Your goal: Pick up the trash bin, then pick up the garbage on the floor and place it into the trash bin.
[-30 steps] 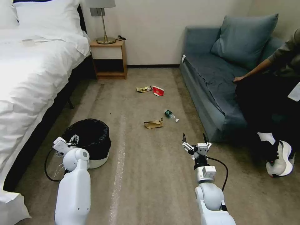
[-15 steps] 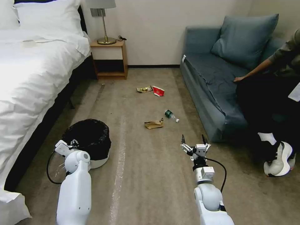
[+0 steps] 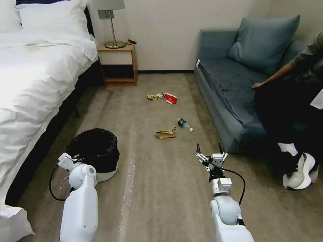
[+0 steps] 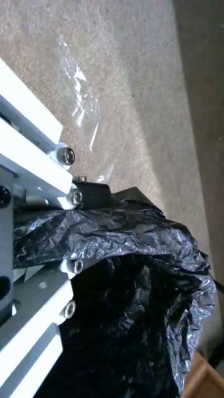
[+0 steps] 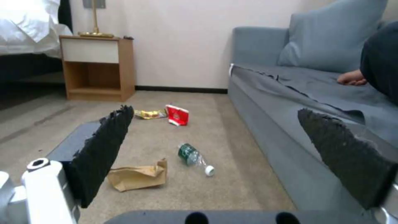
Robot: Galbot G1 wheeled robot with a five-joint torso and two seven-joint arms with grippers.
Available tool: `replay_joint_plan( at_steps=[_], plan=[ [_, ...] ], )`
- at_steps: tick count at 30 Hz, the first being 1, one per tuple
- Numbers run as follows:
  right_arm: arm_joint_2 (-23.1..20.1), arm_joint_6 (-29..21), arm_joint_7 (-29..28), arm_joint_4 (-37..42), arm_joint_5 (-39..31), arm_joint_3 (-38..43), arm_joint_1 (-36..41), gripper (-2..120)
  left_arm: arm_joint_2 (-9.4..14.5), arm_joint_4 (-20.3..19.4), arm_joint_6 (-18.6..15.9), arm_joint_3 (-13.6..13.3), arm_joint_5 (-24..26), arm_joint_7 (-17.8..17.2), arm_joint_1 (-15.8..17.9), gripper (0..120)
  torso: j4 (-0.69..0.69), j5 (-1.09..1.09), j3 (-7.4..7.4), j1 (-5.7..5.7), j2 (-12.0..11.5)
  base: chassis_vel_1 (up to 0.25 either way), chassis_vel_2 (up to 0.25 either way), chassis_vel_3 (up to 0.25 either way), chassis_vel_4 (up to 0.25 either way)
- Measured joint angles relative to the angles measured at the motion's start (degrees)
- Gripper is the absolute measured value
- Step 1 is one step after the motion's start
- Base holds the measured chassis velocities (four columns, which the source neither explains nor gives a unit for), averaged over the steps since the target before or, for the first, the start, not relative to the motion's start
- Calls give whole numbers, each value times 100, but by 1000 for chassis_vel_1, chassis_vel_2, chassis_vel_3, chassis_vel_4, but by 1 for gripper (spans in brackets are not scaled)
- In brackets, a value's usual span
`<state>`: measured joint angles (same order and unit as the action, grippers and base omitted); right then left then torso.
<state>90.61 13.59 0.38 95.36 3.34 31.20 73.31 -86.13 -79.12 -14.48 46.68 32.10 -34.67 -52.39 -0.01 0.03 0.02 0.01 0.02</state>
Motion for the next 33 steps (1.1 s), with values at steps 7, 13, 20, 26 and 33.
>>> replay_joint_plan(
  at_steps=[7,13,20,26,33],
  plan=[
    [20,0,-4,-6,-1,-9,-2,100,-9,-134,-18,-2,-20,1,-79,5,1,-6,-2,0,-2,0,0,0,0],
    [4,0,-32,-9,-1,-7,-23,100,-14,-379,-59,-78,-115,243,-225,5,2,-11,-5,-1,-4,0,0,0,0],
    [-25,-18,-69,7,-6,-23,-86,100,20,-741,-115,-181,-261,747,-420,5,-1,-11,-4,-1,-4,0,0,0,0],
    [3,-18,-76,-24,4,-59,-77,100,75,-1325,-245,-327,-270,926,-624,5,0,-3,-3,-1,-4,0,0,0,0],
    [-23,9,-128,-23,-1,-64,-103,100,174,-2034,-490,-503,-499,1596,-920,5,1,-2,-2,-1,-3,0,0,0,0]
  ],
)
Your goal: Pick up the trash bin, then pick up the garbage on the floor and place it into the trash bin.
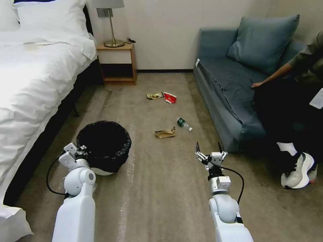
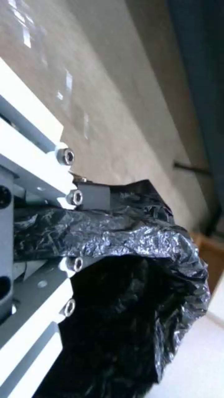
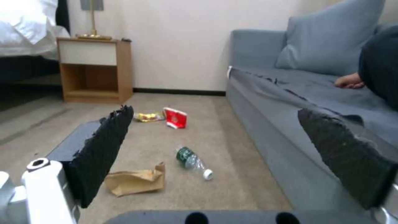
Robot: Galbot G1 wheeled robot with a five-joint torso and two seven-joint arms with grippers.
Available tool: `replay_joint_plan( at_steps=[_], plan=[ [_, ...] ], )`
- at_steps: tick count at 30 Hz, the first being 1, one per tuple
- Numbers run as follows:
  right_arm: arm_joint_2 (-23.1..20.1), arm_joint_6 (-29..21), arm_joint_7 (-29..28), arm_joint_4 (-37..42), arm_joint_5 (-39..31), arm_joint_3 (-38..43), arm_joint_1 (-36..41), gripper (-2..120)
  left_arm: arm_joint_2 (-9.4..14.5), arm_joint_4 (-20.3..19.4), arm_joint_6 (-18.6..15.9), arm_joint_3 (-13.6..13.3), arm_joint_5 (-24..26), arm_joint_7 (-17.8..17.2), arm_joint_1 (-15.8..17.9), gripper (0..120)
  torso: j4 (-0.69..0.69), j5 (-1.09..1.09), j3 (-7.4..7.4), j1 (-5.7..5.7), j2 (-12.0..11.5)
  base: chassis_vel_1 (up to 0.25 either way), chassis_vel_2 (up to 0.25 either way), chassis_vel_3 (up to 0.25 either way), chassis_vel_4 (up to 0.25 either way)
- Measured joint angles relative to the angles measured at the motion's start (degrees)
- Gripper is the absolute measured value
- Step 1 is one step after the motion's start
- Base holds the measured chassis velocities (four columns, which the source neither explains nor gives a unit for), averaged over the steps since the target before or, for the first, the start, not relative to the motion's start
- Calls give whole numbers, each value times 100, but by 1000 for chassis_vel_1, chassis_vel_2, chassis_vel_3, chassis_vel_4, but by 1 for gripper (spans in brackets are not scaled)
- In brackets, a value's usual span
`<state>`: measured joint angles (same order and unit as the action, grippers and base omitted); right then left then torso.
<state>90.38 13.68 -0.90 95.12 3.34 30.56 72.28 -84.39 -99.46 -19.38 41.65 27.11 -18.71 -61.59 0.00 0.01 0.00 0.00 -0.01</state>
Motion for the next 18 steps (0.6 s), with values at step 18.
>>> replay_joint_plan(
  at_steps=[18],
  plan=[
    [-49,583,-80,-163,137,3,-132,100,68,-203,192,-193,-745,1441,-239,5,-1,-1,0,0,1,0,0,0,0]
  ],
)
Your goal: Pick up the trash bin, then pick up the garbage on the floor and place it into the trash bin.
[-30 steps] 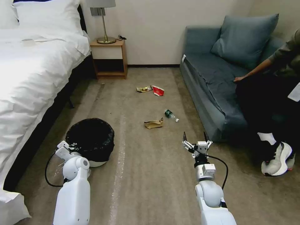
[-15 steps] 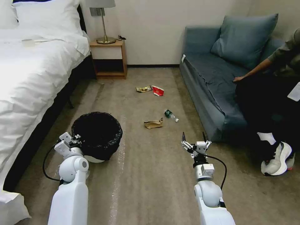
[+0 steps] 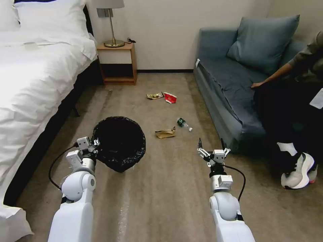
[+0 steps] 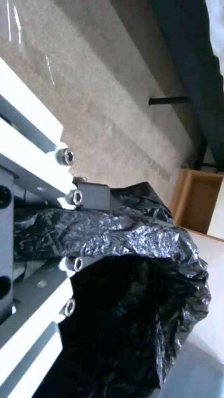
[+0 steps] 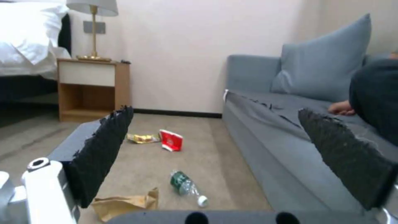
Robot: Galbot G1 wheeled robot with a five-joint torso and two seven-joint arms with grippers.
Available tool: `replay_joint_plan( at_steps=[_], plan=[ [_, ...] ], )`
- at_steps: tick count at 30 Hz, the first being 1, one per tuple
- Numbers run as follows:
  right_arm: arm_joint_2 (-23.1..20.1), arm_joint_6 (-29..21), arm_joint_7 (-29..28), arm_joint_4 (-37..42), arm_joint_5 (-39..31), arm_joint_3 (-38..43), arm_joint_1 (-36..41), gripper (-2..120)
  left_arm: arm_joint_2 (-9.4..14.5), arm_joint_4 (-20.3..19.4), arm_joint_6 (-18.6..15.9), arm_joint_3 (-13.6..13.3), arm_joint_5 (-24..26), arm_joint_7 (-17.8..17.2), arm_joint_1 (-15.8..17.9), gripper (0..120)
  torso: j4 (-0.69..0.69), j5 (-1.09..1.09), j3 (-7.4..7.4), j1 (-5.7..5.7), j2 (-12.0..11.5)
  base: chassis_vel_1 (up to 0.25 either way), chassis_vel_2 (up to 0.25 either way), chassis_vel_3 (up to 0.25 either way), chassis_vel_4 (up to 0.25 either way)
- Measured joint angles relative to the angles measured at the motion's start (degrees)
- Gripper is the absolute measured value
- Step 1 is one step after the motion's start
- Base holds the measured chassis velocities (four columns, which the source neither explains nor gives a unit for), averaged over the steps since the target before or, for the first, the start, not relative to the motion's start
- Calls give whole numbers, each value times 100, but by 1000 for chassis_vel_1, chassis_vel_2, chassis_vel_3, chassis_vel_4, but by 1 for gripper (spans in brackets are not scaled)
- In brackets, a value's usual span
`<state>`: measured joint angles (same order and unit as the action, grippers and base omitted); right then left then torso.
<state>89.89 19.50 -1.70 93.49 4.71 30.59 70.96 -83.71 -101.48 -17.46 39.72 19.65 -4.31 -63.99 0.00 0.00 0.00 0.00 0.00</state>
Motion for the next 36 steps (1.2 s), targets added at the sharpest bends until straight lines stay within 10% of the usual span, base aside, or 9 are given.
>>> replay_joint_plan(
  at_steps=[36],
  plan=[
    [76,156,351,-208,-112,89,-11,100,-123,9,217,343,-176,18,-242,5,1,0,0,0,0,-6,7,6,-4]
  ],
)
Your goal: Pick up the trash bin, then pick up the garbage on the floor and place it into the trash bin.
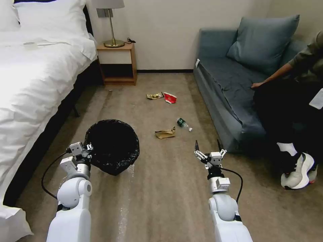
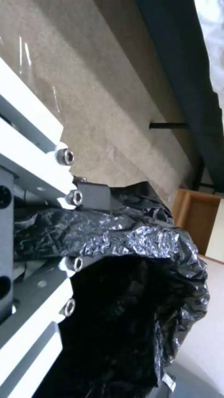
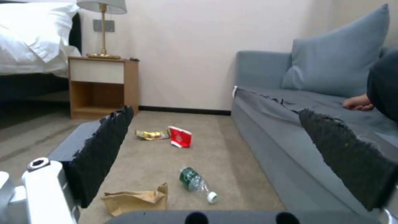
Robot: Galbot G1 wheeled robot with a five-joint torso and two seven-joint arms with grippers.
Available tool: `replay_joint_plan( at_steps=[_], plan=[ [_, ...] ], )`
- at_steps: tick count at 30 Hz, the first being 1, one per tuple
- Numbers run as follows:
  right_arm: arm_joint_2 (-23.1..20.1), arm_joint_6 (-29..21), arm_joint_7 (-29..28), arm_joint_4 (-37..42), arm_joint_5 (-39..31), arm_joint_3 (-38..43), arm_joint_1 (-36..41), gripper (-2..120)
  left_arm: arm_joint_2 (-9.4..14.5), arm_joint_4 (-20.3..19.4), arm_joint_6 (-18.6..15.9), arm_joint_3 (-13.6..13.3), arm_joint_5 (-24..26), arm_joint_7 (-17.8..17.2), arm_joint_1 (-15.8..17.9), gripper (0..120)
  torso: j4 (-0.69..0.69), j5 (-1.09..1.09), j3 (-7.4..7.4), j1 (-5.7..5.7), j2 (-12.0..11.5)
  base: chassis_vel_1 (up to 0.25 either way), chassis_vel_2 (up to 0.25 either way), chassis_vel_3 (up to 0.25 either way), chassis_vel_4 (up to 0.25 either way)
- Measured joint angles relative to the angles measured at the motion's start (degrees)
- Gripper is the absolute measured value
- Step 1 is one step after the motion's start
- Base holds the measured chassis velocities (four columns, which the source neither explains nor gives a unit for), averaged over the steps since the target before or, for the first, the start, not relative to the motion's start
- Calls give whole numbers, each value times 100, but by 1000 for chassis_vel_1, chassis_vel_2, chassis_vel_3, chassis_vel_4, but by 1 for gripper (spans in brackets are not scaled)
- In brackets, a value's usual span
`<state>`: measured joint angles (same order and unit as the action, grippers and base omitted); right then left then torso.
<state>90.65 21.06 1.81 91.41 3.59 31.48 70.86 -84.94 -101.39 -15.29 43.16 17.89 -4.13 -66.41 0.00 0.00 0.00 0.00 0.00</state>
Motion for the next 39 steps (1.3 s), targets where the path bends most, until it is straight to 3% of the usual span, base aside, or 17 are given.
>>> replay_joint_plan(
  at_steps=[39],
  plan=[
    [23,134,164,-74,56,97,50,100,-16,-33,51,-11,-116,20,-7,5,0,2,0,0,0,-133,134,129,-132]
  ],
)
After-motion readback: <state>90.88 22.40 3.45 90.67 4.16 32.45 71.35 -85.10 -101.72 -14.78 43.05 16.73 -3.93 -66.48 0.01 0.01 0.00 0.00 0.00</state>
